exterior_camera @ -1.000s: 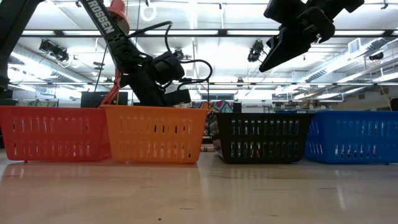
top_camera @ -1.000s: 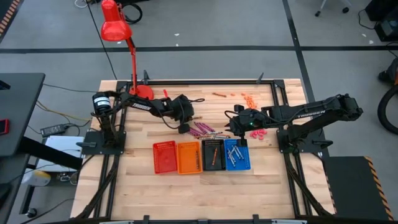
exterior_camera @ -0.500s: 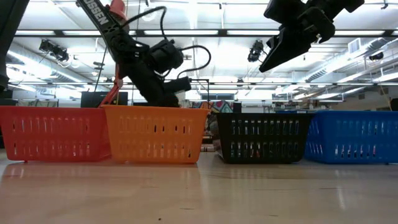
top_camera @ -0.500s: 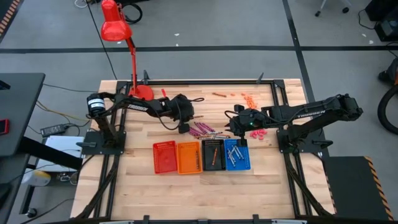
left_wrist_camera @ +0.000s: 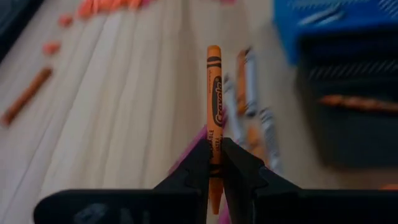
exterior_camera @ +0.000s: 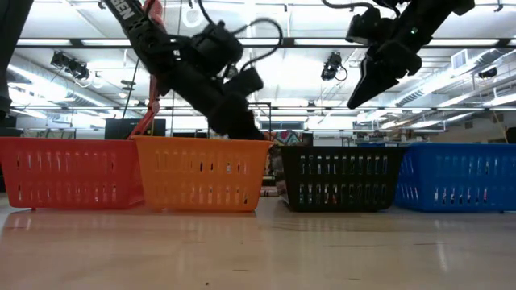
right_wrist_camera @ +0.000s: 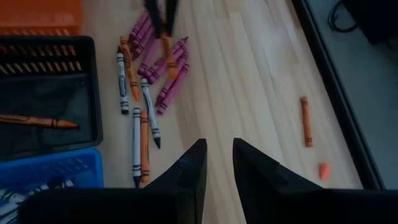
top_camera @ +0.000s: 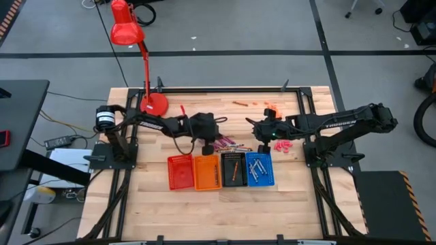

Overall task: Sort crayons
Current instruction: Put the orange crayon into the black bin

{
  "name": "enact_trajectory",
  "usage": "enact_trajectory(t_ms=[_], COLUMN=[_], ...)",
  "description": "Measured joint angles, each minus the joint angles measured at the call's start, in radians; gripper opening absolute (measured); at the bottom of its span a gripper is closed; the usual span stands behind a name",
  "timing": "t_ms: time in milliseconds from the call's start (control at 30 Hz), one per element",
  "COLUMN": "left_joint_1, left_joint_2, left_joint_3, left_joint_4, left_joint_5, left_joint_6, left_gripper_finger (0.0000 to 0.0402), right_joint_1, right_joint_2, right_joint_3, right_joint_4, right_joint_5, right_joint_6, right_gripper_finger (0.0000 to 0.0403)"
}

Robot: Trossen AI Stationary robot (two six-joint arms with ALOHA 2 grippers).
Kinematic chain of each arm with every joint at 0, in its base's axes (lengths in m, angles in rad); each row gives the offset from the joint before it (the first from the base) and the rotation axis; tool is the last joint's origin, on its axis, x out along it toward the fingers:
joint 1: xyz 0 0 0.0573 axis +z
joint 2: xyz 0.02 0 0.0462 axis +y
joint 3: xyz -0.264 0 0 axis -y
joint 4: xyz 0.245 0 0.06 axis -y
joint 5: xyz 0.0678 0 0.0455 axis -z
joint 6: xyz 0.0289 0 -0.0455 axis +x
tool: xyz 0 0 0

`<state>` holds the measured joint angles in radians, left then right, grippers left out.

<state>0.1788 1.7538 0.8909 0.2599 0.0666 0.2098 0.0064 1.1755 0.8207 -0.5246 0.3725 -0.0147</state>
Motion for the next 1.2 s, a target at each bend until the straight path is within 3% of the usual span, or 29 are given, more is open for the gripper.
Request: enact_trajectory(t_ms=[200,400,800,1033,1200], left_joint_1=[-0.066,-0.126,-0.243,-0.262,-0.261], left_joint_2=[0.0,0.0,0.07,0.129,0.129], left_joint_3=[0.001,0.001,0.003,0.002,0.002], left_joint_4=[0.117,0.174,0.264,0.319,0.314], left_joint_5=[0.0,0.0,0.0,0.001,0.001], left_joint_6=[0.043,0.129,0.497,0.645,0.65], left_gripper_finger=[0.0037,0.0037,0.0037,0.0037,0.0037], right_joint_1=[-0.003,-0.004,-0.004,-0.003,-0.003], right_joint_2=[0.0,0.0,0.0,0.0,0.0], right_joint_3=[0.0,0.0,0.0,0.0,0.0], right_joint_4=[-0.01,-0.018,-0.015,-0.015,-0.015], right_joint_5=[0.003,0.079,0.08,0.076,0.069], right_joint_6=[0.026,0.065,0.068,0.076,0.076], right_gripper_finger=[0.0082,0.0082,0.0082,0.0082,0.0082])
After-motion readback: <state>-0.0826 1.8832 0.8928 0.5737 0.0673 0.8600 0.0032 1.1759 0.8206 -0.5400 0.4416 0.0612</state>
